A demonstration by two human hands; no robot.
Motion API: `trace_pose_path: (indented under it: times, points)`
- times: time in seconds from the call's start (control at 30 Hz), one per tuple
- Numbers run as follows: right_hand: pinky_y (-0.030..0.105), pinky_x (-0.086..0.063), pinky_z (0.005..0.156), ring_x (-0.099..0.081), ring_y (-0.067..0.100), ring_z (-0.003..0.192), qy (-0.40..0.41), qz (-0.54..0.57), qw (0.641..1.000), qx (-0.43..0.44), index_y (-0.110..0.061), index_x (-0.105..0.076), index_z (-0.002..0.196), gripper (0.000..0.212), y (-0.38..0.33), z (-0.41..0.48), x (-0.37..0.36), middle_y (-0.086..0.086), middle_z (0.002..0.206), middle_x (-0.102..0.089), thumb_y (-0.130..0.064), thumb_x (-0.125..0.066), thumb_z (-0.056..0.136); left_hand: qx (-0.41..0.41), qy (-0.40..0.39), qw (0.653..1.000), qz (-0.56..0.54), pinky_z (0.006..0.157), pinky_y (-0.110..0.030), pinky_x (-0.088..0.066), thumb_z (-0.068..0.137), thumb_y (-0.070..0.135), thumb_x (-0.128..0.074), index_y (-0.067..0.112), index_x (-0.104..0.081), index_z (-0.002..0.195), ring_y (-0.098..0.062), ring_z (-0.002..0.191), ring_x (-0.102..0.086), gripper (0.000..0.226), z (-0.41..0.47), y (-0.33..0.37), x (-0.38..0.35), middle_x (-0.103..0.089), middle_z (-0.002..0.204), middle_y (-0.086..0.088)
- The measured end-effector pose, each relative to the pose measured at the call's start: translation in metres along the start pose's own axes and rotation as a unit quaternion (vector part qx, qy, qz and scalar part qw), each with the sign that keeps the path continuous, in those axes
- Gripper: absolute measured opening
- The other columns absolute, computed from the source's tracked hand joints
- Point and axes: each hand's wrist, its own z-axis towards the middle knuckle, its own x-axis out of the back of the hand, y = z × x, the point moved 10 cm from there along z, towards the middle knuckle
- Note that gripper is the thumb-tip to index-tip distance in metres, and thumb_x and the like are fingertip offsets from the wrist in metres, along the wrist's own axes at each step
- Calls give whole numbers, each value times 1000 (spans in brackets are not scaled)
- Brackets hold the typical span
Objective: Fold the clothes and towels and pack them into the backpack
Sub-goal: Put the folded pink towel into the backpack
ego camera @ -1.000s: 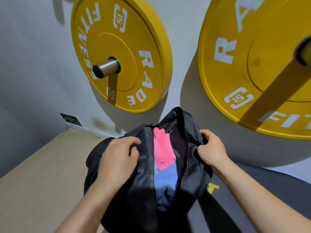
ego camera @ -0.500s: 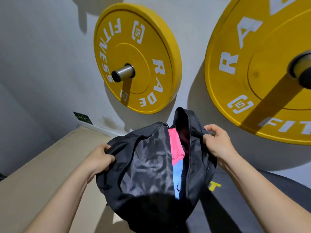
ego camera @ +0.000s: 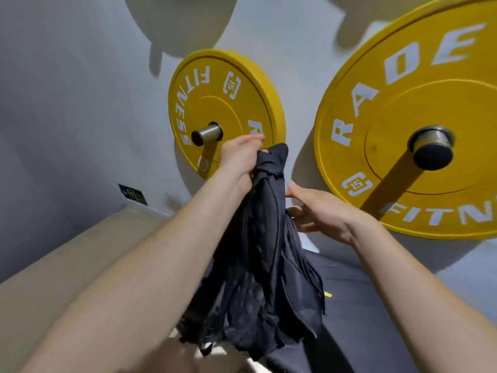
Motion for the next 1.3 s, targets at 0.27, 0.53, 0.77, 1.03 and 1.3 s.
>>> trace_pose_path:
  times: [0.27,0.53,0.77,1.03,1.3]
  points:
    - [36,-50,89,-60,21,108,296,-67,952,49,-22,-45,132,64,25,-11,23,-5,114,-63,-18,-73,74,15,-157,987,20,75,-20,-54,93,0,-52,12,-57,123,-16,101,-64,33,-20,-12,-59,-63,113,-10]
    - [33,-51,78,-63,21,94,217,-129,955,153,-21,-57,101,42,-37,7,67,1,96,-67,7,-68,71,-297,-166,738,583,116,-40,-18,79,19,-76,49,-15,145,-18,145,-3,95,-71,-28,-2,-2,159,9]
    - [35,-49,85,-58,23,108,146,-328,919,162,-22,-54,126,62,-47,23,85,2,118,-63,0,-70,70,-314,-75,749,578,114,-54,-21,77,40,-75,50,2,146,-23,145,0,104,-45,-31,-3,1,159,2]
    - [47,-39,90,-40,33,123,371,-510,773,61,-32,1,152,98,11,-10,112,10,136,-37,-13,-62,80,-361,-73,644,671,96,-72,-28,80,57,-62,49,-2,147,-37,146,3,90,-60,-97,-48,0,160,-9]
    - [50,-24,110,4,25,148,241,-531,806,-99,-33,-2,152,78,128,-29,97,7,161,3,-28,-50,91,-185,-152,676,697,105,-69,-20,95,45,-50,52,22,141,-33,144,17,85,11,-148,-68,26,156,-1]
